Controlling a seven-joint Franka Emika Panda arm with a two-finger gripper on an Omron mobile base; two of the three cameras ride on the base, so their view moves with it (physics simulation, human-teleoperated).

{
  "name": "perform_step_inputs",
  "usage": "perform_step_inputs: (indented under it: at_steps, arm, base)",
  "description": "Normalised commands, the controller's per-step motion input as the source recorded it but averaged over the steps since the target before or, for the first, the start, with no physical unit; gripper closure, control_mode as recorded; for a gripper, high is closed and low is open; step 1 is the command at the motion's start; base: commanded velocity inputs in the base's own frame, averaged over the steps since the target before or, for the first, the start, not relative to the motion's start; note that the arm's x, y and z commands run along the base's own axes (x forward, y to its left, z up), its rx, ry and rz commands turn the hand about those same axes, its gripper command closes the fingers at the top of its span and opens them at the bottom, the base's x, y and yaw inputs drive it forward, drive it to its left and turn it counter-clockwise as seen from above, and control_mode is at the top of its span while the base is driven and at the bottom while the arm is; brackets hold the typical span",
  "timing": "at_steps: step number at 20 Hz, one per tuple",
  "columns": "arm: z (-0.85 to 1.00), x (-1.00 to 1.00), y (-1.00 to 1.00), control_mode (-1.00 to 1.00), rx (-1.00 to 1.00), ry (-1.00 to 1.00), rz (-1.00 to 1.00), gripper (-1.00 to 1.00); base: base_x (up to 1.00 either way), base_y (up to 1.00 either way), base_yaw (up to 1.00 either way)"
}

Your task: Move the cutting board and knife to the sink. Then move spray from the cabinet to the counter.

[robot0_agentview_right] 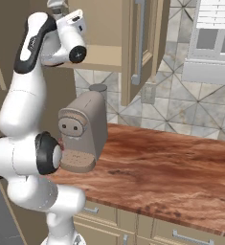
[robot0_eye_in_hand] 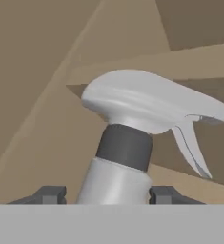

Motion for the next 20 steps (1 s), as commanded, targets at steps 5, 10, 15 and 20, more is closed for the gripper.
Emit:
perform_step_inputs:
  at_steps: [5,10,15,20]
  arm:
    - [0.02,-1.0,0.0,-1.0,0.0,-0.31,0.0,1.0]
    - [0.03,-1.0,-0.03,-1.0,0.0,-0.11,-0.01,1.0]
    - [0.21,-1.0,-0.26,-1.0,0.0,0.0,-0.07,1.0]
    - [0.31,-1.0,-0.54,-1.0,0.0,0.0,-0.12,1.0]
  base:
    - [0.0,0.0,0.0]
    - [0.0,0.0,0.0]
    - [0.0,0.0,0.0]
    - [0.0,0.0,0.0]
